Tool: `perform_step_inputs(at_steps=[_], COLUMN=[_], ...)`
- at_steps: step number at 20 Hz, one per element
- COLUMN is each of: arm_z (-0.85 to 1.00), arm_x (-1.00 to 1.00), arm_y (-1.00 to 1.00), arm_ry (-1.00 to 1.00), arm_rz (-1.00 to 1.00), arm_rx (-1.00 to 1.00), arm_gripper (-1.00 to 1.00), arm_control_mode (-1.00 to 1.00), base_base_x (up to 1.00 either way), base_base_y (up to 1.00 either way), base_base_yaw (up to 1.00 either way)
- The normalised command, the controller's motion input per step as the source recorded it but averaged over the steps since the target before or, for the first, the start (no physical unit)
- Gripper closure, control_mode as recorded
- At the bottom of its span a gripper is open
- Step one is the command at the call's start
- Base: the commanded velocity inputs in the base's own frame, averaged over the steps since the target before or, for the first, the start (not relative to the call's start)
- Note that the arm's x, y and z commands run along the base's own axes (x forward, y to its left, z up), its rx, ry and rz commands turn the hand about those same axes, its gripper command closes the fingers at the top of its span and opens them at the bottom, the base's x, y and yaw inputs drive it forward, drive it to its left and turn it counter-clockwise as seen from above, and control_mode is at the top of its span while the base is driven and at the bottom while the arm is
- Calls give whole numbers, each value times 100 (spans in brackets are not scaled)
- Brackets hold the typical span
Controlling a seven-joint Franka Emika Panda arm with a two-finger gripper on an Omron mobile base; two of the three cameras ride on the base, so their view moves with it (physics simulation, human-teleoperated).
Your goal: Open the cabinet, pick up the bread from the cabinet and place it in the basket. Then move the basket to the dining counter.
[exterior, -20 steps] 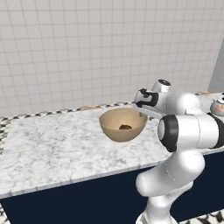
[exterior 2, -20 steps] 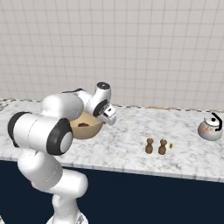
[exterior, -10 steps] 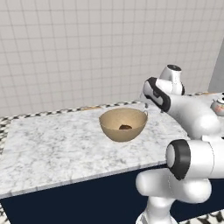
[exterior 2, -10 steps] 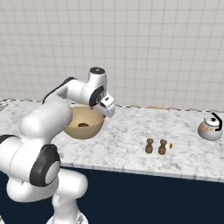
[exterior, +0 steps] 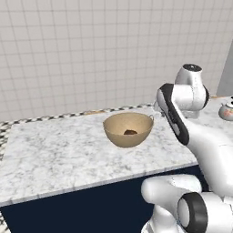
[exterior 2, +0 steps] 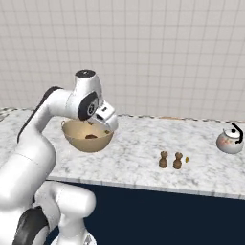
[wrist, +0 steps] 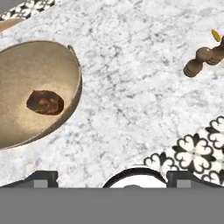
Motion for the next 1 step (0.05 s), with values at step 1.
perform_step_inputs(at_steps=[1], arm_z=[23], arm_x=[-100], arm_y=[0], arm_ry=[0], arm_rz=[0], arm_rx=[-12], arm_gripper=[-100], arm_control_mode=[-100], base_base_x=[0], base_base_y=[0], base_base_yaw=[0])
